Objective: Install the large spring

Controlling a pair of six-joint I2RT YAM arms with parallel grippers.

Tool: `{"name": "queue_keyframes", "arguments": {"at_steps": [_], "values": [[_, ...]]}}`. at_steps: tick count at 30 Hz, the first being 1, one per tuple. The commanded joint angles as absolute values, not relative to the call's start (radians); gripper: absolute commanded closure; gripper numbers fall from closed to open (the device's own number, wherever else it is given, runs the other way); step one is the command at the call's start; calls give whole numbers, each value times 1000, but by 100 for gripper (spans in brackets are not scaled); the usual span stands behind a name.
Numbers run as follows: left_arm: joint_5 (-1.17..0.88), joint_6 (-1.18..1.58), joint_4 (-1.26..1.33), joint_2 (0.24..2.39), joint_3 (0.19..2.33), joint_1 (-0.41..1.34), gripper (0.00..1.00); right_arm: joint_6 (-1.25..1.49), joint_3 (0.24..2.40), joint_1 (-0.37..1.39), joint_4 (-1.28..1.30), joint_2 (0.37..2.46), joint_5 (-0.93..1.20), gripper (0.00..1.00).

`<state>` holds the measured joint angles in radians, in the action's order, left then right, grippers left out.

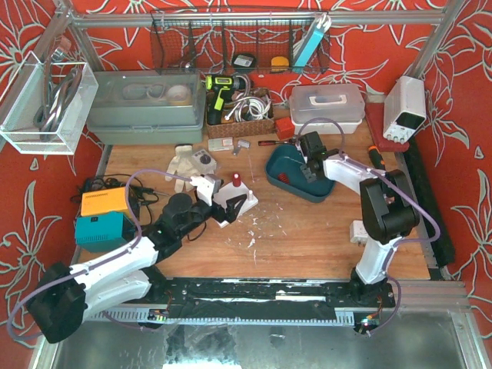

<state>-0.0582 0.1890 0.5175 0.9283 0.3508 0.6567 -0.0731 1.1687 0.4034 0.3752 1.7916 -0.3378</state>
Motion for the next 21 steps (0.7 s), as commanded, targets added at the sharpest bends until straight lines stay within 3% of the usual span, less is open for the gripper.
{"name": "queue_keyframes", "arguments": {"at_steps": [1, 21], "values": [[-27, 168, 554, 896, 337, 663, 0, -100, 1205, 392, 423, 1828, -326, 55], [7, 156, 541, 884, 335, 663, 0, -66, 1248, 344, 475, 1949, -244, 52]]}}
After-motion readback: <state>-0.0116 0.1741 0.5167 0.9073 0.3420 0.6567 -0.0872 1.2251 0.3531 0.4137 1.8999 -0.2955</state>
